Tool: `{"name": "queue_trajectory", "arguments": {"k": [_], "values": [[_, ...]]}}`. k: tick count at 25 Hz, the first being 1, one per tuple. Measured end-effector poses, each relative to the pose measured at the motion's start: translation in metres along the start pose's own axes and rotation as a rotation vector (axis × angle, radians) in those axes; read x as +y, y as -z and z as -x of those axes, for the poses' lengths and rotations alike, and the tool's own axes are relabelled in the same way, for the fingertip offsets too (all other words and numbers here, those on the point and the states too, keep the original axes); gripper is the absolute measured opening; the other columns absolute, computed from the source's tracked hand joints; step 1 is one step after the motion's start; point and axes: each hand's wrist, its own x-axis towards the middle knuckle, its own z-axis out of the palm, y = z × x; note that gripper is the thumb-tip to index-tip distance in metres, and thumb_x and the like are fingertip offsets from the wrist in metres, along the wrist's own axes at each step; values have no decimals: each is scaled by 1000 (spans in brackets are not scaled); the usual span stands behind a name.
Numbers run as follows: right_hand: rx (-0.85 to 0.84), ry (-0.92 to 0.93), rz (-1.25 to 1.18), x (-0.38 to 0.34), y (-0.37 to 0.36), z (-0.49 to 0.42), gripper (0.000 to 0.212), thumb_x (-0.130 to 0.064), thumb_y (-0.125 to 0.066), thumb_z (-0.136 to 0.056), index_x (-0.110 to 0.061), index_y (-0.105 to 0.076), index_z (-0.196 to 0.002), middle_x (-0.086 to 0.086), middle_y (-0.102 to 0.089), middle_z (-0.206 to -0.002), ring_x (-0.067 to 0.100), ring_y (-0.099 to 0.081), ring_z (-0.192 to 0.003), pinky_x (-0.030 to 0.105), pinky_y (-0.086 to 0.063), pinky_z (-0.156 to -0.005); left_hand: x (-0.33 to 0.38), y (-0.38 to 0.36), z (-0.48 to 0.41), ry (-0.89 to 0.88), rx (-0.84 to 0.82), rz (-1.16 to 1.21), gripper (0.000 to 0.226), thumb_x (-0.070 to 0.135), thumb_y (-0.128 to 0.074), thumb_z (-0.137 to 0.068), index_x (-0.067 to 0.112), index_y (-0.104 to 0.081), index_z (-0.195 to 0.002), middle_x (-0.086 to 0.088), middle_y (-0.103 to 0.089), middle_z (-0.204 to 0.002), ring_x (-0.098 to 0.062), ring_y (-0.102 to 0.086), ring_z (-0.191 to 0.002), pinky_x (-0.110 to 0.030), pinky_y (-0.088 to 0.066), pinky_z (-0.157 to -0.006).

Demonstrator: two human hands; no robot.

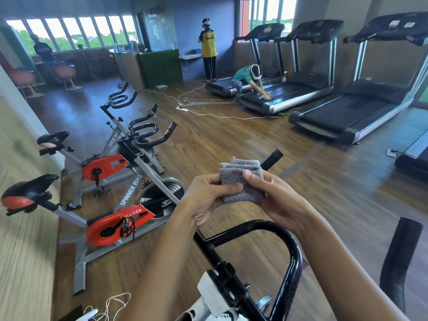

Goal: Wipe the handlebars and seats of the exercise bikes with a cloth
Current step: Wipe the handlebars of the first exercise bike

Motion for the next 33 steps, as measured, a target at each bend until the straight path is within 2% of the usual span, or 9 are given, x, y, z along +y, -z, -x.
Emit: {"name": "queue_trajectory", "arguments": {"k": [4, 8, 11, 15, 19, 22, 25, 28, 33], "values": [[-20, -38, -236, -4, -4, -4, 30, -28, -64, -88, -6, -78, -103, 22, -68, -119, 28, -67, -106, 40, -52, -101, 1, 0, 2, 26, -30, -68, 35, -13, -69, -79, -11, -66, -114, -26, -69, -114, -31, -68, -100, -37, -59, -90], [-197, -109, -484, 8, -1, -4, 55, -26, -82, -80, -3, -66, -128, 22, -60, -132, 31, -62, -118, 45, -42, -111, 0, 0, 3, 37, -37, -53, 36, -9, -69, -81, -7, -66, -117, -24, -70, -114, -30, -68, -101, -40, -58, -92], [-133, -78, -438, 11, -3, -4, 48, -16, -67, -90, 6, -58, -132, 27, -57, -135, 34, -61, -118, 42, -49, -106, -1, -2, 5, 33, -27, -116, 22, -2, -68, -84, 2, -71, -105, -11, -71, -94, -17, -66, -86, -29, -55, -76], [0, 44, -414, 14, -5, -2, 43, -14, -61, -92, 8, -57, -129, 31, -56, -135, 35, -61, -119, 44, -51, -104, -5, -7, 6, -8, 61, -77, 25, 4, -71, -85, -2, -71, -109, -14, -73, -100, -20, -69, -89, -34, -59, -82], [-234, -16, -243, 5, 16, 5, 82, -29, -81, -80, -2, -41, -147, 31, -39, -150, 42, -43, -134, 57, -29, -118, 2, -3, 14, 0, -69, -189, 27, -1, -68, -86, -2, -69, -113, -18, -72, -104, -26, -69, -92, -39, -61, -82], [-358, -141, -151, -1, 23, 9, 100, -31, -92, -66, -5, -40, -147, 23, -53, -139, 34, -55, -123, 45, -47, -107, 13, -5, 20, 28, -228, -402, 32, -4, -68, -85, -4, -67, -118, -17, -73, -104, -24, -70, -93, -40, -60, -84], [-362, -182, -114, 11, 15, 13, 68, -24, -91, -67, 0, -63, -124, 18, -64, -115, 25, -66, -103, 34, -54, -94, 16, -7, 22, 45, -291, -503, 36, -2, -69, -86, 3, -67, -122, -13, -74, -104, -20, -70, -93, -33, -60, -80], [-288, -229, -188, 29, 11, 23, 44, -14, -82, -78, 1, -68, -117, 20, -68, -112, 25, -69, -102, 32, -54, -96, 1, -1, 27, 52, -255, -588, 25, 0, -73, -84, 7, -72, -108, -4, -75, -88, -12, -70, -82, -26, -58, -71], [84, -148, 217, 39, 1, 54, 25, -4, -60, -96, -4, -63, -120, 11, -69, -100, 18, -65, -89, 31, -55, -80, -48, 35, 35, -152, 179, -766, 43, 58, -79, -62, 25, -76, -91, 8, -77, -88, -6, -72, -86, -29, -55, -83]]}}
